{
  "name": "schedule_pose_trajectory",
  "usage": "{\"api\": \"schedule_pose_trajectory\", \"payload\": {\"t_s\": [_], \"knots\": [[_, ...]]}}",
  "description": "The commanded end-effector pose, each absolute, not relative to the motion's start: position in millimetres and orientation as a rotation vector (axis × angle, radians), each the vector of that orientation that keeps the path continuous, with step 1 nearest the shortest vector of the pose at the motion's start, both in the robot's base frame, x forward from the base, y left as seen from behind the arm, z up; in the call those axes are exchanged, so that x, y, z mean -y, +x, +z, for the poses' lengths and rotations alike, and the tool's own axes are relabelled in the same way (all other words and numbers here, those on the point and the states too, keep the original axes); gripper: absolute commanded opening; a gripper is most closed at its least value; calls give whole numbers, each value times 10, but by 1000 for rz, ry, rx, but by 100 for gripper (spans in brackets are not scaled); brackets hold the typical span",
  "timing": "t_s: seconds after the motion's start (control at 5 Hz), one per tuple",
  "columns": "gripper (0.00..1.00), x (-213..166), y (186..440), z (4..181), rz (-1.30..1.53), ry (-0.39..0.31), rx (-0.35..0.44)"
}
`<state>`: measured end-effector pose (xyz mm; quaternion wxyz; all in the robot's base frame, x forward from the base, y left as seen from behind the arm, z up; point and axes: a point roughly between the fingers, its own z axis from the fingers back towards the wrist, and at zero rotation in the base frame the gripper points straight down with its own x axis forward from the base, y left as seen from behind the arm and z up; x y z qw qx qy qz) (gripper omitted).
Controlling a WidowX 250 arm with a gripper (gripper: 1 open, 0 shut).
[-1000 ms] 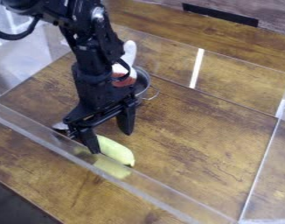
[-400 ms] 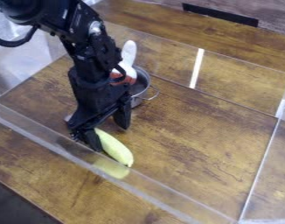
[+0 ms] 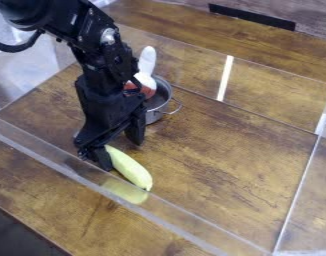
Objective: Move the green spoon to the right
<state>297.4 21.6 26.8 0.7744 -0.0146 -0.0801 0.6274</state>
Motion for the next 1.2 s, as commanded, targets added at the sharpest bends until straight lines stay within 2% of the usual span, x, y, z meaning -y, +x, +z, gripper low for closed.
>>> {"api": "schedule_pose_trajectory", "payload": {"t_s": [0.0, 1.0], "knots": [[100, -212, 2898, 299, 1358, -8, 189], [100, -158, 2850, 310, 1372, 93, 226]]}}
